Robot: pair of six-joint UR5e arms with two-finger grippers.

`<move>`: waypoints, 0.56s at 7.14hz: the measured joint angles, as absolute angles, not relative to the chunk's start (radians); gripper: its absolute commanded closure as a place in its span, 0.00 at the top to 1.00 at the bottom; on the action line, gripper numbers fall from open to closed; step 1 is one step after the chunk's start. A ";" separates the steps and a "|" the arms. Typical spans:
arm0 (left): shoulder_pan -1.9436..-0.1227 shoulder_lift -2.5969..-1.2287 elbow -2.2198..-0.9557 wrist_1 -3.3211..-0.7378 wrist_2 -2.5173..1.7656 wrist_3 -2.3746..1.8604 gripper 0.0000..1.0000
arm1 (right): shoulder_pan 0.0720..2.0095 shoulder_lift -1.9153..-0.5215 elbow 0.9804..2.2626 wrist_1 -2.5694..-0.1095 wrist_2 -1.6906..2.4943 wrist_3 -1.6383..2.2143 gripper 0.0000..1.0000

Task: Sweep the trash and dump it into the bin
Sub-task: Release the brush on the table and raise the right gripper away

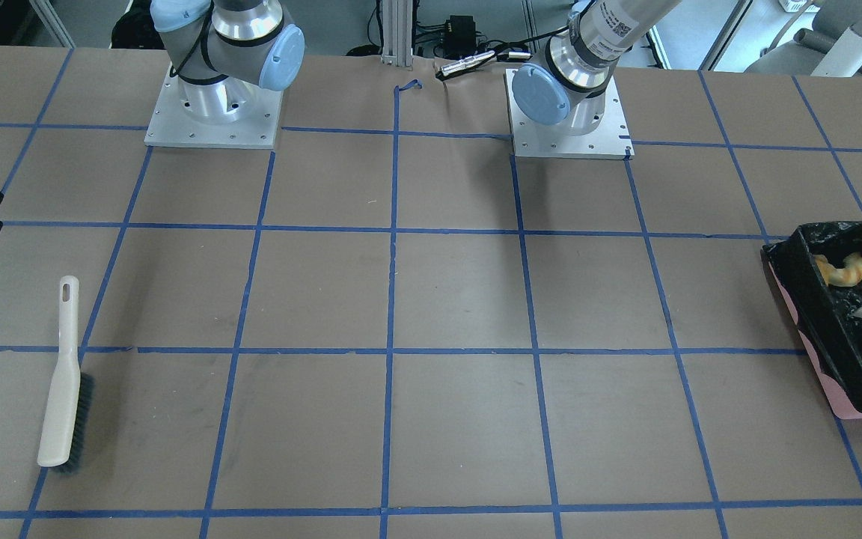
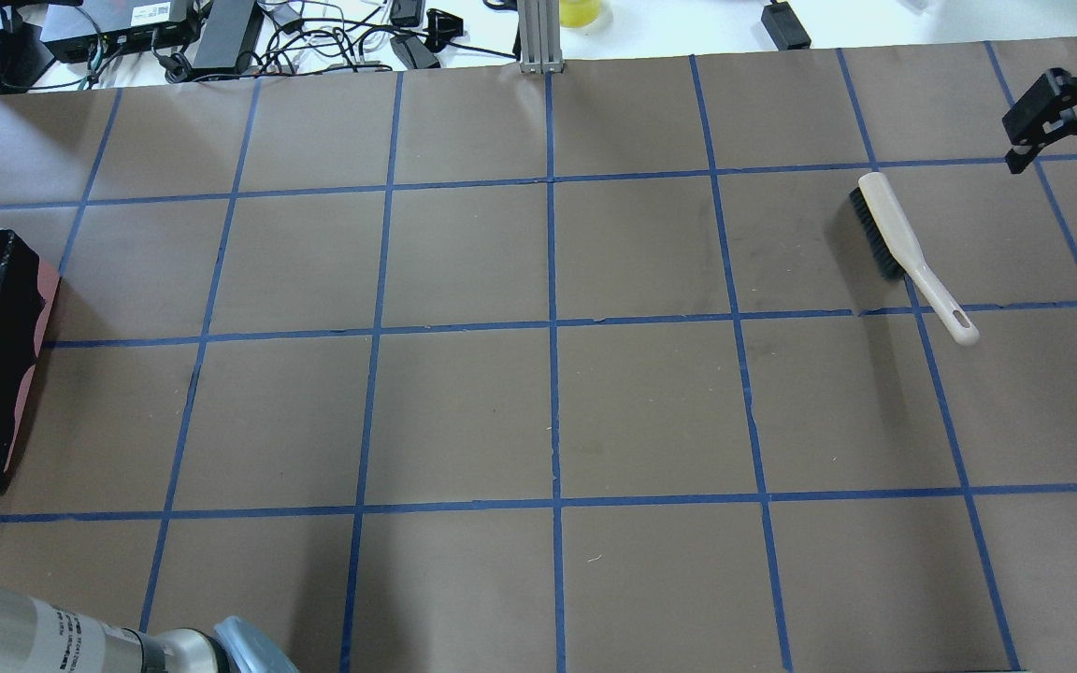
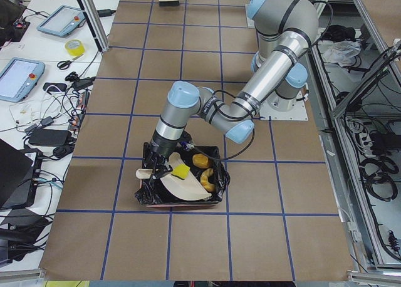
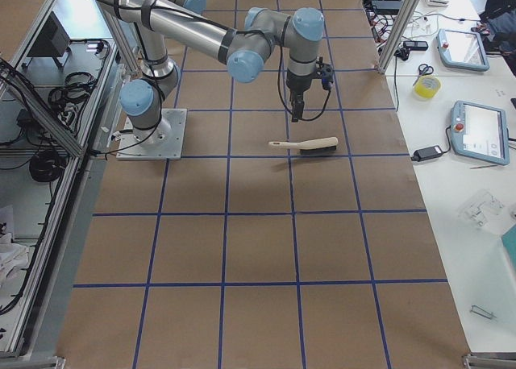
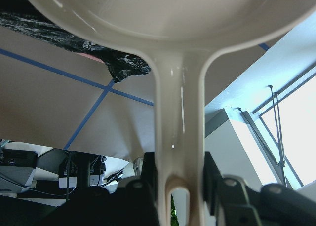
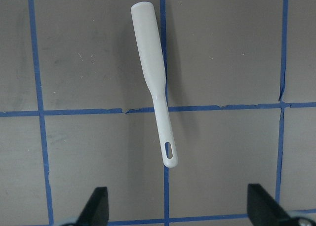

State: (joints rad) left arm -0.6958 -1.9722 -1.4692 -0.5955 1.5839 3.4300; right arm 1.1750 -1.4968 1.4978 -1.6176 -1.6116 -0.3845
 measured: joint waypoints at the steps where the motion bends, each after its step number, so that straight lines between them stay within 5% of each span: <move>1: -0.699 -1.967 -1.461 -0.582 1.586 3.435 0.08 | 1.178 -1.498 1.475 -1.594 -1.603 -0.368 1.00; 4: -0.716 -1.895 -1.492 -0.488 1.597 3.438 0.08 | 1.305 -1.507 1.458 -1.582 -1.537 -0.176 1.00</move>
State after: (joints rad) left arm -0.7159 -1.8953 -1.4922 -0.4880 1.5968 3.4377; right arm 1.3045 -1.5065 1.4576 -1.5815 -1.5370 -0.1760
